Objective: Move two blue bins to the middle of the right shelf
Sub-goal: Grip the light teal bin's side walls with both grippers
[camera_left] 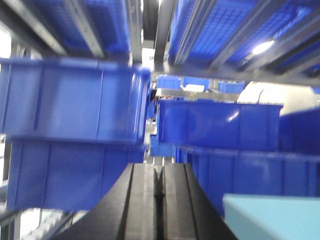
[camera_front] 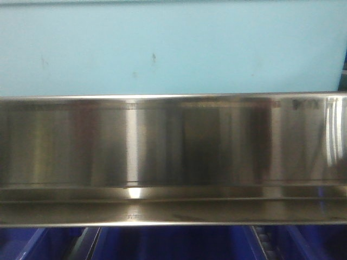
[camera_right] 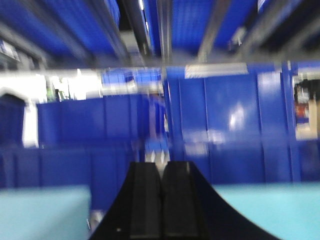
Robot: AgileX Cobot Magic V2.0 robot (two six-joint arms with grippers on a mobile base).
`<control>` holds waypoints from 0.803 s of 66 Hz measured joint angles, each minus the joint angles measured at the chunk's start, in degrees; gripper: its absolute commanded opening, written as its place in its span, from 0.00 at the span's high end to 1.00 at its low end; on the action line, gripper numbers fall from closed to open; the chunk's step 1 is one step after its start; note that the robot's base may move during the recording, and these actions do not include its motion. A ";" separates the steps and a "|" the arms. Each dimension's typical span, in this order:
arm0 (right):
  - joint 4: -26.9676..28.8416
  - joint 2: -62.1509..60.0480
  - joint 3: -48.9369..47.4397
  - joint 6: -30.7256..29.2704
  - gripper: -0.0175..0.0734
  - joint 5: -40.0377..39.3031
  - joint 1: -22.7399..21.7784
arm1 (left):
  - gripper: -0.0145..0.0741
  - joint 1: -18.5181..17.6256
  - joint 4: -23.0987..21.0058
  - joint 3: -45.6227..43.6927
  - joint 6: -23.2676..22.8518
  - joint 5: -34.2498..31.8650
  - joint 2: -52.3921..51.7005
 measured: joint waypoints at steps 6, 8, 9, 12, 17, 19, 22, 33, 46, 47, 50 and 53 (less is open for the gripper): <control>0.12 1.54 -9.05 0.00 0.96 6.99 0.00 | 0.68 0.00 1.08 -7.26 0.00 6.38 1.80; 0.24 2.72 -11.58 0.00 0.93 8.89 0.00 | 0.62 0.00 1.52 -9.14 0.00 7.95 2.86; 0.24 3.55 -13.36 0.00 0.91 10.22 0.00 | 0.60 0.00 1.75 -10.49 0.00 9.09 3.57; 0.24 5.38 -17.03 0.00 0.84 12.56 0.00 | 0.52 0.00 2.28 -13.04 0.00 11.27 5.14; 0.36 8.83 -21.13 0.00 0.68 15.50 0.00 | 0.41 0.00 2.28 -17.23 0.00 14.88 8.36; 0.36 10.06 -22.75 0.00 0.61 16.17 0.00 | 0.38 0.00 2.58 -18.63 0.00 16.04 9.61; 0.36 11.82 -24.37 0.00 0.49 16.82 0.00 | 0.34 0.00 2.58 -20.92 0.00 18.05 11.55; 0.45 18.36 -27.98 0.00 0.17 17.37 0.00 | 0.21 0.00 2.28 -28.91 0.00 25.98 20.48; 0.99 24.22 -29.68 0.00 0.19 20.48 0.85 | 0.16 -4.72 1.57 -36.36 0.00 32.62 30.81; 1.11 24.99 -30.25 0.00 0.19 21.20 1.39 | 0.16 -5.86 1.45 -37.13 0.00 33.07 31.86; 1.24 26.93 -32.02 0.00 0.19 23.17 2.96 | 0.16 -8.62 1.31 -39.01 0.00 34.38 34.39; 1.46 28.88 -34.13 -0.13 0.19 24.99 4.67 | 0.16 -10.97 1.31 -40.74 0.00 36.00 36.70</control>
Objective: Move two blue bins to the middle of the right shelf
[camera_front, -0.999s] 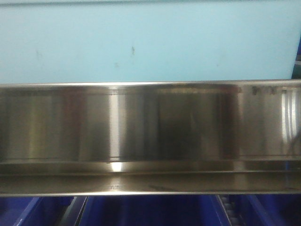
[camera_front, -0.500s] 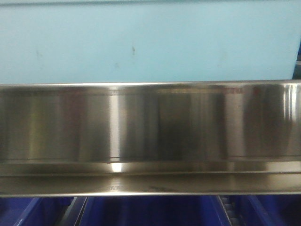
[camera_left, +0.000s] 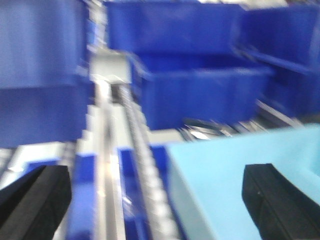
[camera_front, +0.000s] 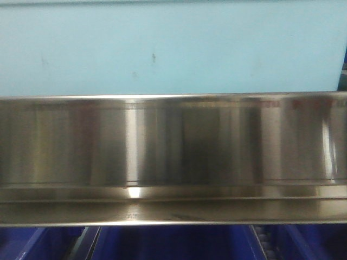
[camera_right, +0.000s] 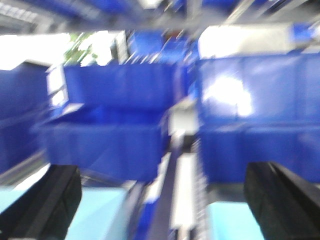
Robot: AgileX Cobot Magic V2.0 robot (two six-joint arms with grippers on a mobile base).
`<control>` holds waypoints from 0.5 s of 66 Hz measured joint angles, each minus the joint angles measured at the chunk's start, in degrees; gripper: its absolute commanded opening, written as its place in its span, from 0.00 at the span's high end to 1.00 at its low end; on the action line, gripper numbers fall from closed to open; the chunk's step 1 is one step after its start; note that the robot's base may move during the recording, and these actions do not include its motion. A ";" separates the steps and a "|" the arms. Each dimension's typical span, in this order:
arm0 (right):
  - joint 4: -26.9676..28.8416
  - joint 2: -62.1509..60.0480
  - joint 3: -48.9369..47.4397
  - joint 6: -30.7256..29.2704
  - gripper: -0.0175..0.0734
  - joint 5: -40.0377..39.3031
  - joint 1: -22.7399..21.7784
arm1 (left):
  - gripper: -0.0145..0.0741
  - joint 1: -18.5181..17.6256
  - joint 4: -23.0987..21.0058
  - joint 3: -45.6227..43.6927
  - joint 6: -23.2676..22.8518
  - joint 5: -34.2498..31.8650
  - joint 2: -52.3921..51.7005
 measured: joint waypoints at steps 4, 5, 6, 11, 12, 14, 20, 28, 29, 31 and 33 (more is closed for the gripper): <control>0.11 3.42 -3.21 -0.35 0.19 3.51 3.17 | 0.16 -3.66 -0.04 -3.24 0.00 3.36 3.71; 0.11 4.71 -4.38 -0.50 0.19 4.25 3.81 | 0.16 -4.64 -0.15 -4.31 0.00 4.49 5.02; 0.11 5.61 -5.18 -0.50 0.19 5.42 4.74 | 0.16 -5.23 -0.31 -5.03 0.00 5.27 6.34; 0.22 11.59 -10.60 -0.72 0.19 10.14 7.80 | 0.16 -7.49 -0.43 -9.33 -0.40 9.67 11.22; 0.22 12.67 -11.59 -0.72 0.19 11.16 8.26 | 0.16 -7.73 -0.43 -10.17 -0.40 10.43 12.11; 0.22 15.39 -14.15 -0.72 0.19 13.66 9.22 | 0.16 -8.00 -0.55 -12.21 -0.40 12.17 14.41; 0.36 23.32 -21.06 -0.72 0.19 21.34 10.54 | 0.16 -8.14 -0.70 -17.41 -2.19 15.86 20.55; 0.46 34.82 -30.51 -0.59 0.19 31.87 10.68 | 0.16 -5.72 -0.33 -22.70 -5.26 19.20 28.27; 0.46 35.94 -31.28 -0.41 0.19 32.81 10.68 | 0.16 -5.37 -0.33 -23.06 -5.42 19.49 28.98; 0.46 38.10 -33.10 0.24 0.19 34.58 10.68 | 0.16 -4.67 -0.33 -23.67 -5.67 20.13 30.41; 0.46 40.12 -34.39 0.64 0.19 36.18 10.68 | 0.16 -3.86 -0.46 -24.24 -6.07 21.02 31.80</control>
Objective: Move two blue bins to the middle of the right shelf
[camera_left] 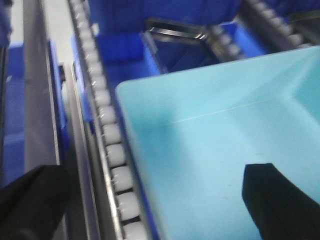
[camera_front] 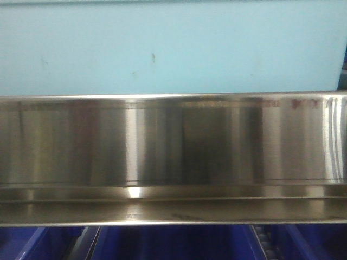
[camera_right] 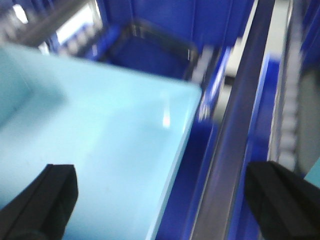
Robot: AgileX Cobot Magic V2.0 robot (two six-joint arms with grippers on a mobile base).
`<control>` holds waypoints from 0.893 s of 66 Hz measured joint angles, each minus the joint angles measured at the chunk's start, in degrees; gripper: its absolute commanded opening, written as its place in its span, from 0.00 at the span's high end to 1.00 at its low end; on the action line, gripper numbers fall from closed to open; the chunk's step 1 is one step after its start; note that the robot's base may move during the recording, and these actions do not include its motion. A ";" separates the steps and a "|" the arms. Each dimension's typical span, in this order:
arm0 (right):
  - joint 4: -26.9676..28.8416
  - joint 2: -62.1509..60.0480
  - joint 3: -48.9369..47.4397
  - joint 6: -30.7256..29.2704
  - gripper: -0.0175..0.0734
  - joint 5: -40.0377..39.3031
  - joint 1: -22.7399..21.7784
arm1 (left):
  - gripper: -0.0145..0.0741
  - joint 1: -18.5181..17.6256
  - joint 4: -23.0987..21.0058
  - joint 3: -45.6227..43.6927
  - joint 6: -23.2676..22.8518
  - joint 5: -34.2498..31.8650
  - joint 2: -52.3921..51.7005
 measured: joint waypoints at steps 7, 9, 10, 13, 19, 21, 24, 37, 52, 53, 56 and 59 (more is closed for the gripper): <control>-0.92 6.91 -3.15 1.66 0.19 4.15 0.00 | 0.16 1.52 -1.08 -0.69 -0.32 1.99 5.14; -1.37 8.30 -3.41 2.20 0.19 4.72 0.00 | 0.16 1.67 -1.24 -0.68 -0.37 2.70 6.36; -1.55 9.29 -3.41 2.46 0.19 5.02 0.00 | 0.16 1.76 -1.39 -0.68 -0.37 2.92 6.96; -2.13 11.18 -3.64 2.93 0.19 5.39 0.00 | 0.16 1.79 -2.24 -0.68 -0.37 3.64 8.94; -2.53 14.58 -3.74 3.56 0.19 5.78 0.00 | 0.16 1.79 -3.50 -0.68 -0.37 4.52 11.93; -2.53 16.06 -3.74 3.70 0.19 5.78 0.00 | 0.16 1.79 -3.95 -0.68 -0.37 4.94 13.22; -2.64 17.46 -3.74 3.84 0.19 5.78 0.00 | 0.16 1.56 -4.10 -0.68 -0.37 5.20 14.20; -2.64 22.80 -3.74 3.96 0.19 5.33 0.00 | 0.16 0.89 -4.46 -0.68 -0.37 5.31 17.92; -2.88 26.48 -3.74 4.09 0.34 5.10 0.53 | 0.34 0.89 -4.46 -0.68 -0.37 5.54 20.01; -2.88 26.60 -3.74 4.09 0.37 5.10 0.76 | 0.36 0.89 -4.46 -0.68 -0.37 5.64 20.11; -2.88 26.69 -3.74 4.09 0.47 5.10 1.08 | 0.46 0.89 -4.46 -0.68 -0.37 5.63 20.11; -2.88 26.74 -3.74 4.09 0.58 5.00 1.50 | 0.58 0.89 -4.46 -0.68 -0.37 5.63 20.11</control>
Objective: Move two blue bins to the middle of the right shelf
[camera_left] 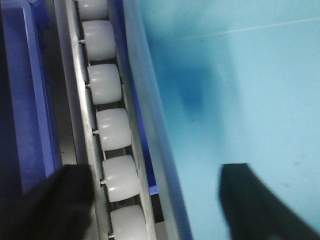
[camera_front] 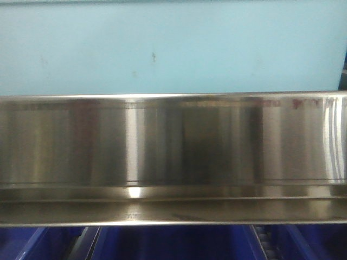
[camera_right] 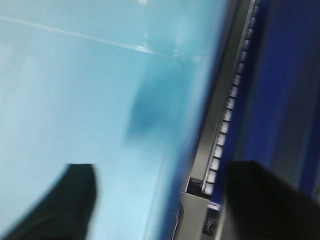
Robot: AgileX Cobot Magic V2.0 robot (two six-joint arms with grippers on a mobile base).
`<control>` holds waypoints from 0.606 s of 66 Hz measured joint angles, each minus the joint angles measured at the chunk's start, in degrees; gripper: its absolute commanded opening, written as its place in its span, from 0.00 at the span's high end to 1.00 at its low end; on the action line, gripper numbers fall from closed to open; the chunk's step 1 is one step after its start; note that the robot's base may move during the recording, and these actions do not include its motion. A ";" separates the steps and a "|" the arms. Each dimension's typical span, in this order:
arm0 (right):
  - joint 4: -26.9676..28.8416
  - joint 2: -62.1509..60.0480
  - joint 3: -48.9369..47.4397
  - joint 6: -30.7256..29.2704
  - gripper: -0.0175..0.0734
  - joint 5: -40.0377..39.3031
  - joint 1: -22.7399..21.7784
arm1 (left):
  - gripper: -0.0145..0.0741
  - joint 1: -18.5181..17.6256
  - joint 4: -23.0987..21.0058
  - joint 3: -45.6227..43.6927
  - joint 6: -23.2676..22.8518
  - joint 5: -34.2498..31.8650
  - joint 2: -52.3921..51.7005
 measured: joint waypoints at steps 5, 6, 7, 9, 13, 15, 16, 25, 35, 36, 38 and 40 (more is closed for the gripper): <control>0.00 0.09 0.00 0.00 0.78 0.00 0.41 | 0.79 0.00 0.00 0.00 0.00 0.00 0.00; 0.00 0.09 0.00 0.00 0.81 0.11 0.54 | 0.83 0.00 0.00 0.00 0.00 0.00 0.00; 0.00 0.09 0.00 0.00 0.85 0.22 0.54 | 0.88 0.00 -0.14 0.00 0.00 0.00 0.00; 0.00 0.09 0.00 0.00 0.91 0.52 0.64 | 0.96 0.00 -0.24 0.00 0.00 0.00 0.00; 0.70 0.09 -0.09 -0.17 0.99 1.33 0.64 | 0.96 0.00 0.57 0.00 -0.38 0.00 0.00; 0.83 0.09 -0.22 -0.11 0.98 1.45 0.78 | 0.96 0.00 0.57 0.00 -0.38 -0.13 0.11; 0.83 0.09 -0.22 -0.11 0.97 1.45 0.89 | 0.96 0.00 0.57 0.00 -0.51 -0.13 0.11; 0.83 0.09 -0.22 0.06 0.97 1.48 0.99 | 0.96 0.00 0.67 0.00 -0.60 -0.13 0.11; 0.73 -0.35 -0.49 0.84 0.97 2.23 0.99 | 0.96 0.00 0.67 -0.67 -0.60 1.38 0.21; 0.73 -0.49 -0.74 0.84 0.97 2.45 0.99 | 0.96 0.00 0.67 -0.84 -0.60 1.71 0.33; 0.73 -0.60 -1.00 1.18 0.97 2.78 0.99 | 0.96 0.00 0.67 -1.33 -0.60 2.62 0.33; 0.73 -0.74 -1.44 1.30 0.97 3.12 0.99 | 0.96 0.00 0.67 -1.79 -0.65 3.33 0.33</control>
